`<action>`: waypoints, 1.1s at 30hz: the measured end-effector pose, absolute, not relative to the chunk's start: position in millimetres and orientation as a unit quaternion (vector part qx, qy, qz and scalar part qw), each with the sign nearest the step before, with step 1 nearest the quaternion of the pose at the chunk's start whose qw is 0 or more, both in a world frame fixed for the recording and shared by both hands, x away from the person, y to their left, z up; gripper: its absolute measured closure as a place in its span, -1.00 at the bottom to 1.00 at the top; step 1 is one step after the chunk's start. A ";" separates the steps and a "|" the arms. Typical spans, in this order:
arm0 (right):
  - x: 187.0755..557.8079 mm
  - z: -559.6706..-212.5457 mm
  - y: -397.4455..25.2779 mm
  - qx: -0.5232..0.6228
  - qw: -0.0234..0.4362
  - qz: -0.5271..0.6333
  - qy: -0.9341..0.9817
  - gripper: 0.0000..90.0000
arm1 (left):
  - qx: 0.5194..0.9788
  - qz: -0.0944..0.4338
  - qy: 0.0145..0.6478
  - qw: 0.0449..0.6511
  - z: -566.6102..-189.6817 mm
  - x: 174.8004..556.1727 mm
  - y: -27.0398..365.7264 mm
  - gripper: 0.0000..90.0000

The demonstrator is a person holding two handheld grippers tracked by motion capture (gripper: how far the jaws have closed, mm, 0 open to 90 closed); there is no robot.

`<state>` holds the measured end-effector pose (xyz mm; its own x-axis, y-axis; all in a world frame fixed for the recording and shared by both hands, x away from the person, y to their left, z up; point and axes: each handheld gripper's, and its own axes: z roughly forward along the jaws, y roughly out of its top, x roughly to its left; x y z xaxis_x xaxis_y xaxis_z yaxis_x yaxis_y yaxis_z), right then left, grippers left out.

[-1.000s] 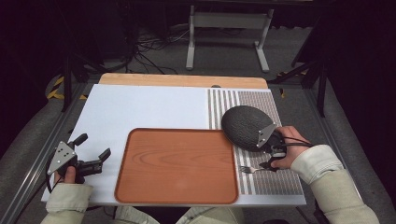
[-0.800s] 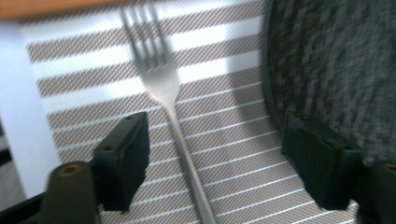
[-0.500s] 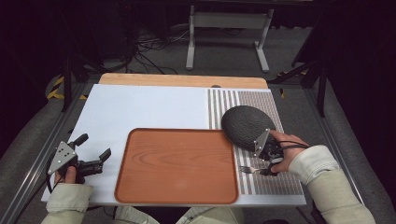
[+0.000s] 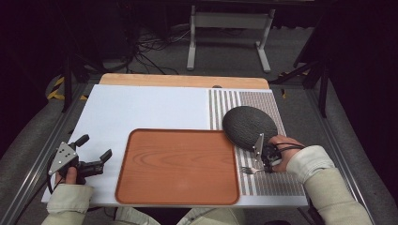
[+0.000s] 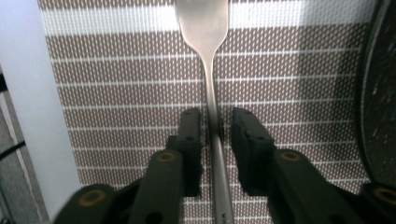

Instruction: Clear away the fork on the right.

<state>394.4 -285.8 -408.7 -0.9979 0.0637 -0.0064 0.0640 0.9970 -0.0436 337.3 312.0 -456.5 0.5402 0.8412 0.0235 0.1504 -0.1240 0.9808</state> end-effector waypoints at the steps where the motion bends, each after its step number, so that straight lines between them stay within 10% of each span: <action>1: 394.7 -408.9 -285.5 0.026 0.003 -0.027 0.999 0.73 | 0.682 0.312 0.364 0.553 -456.5 337.3 312.0 -1.00; 33: 393.1 -390.0 -285.6 0.005 0.017 -0.003 1.000 0.88 | 0.683 0.309 0.366 0.552 -457.1 337.8 311.8 -1.00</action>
<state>393.1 -285.6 -390.0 -0.9994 0.0100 -0.0337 0.0102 0.9999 -0.0059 337.8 311.8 -457.1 0.5411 0.8408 0.0185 0.1585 -0.1235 0.9796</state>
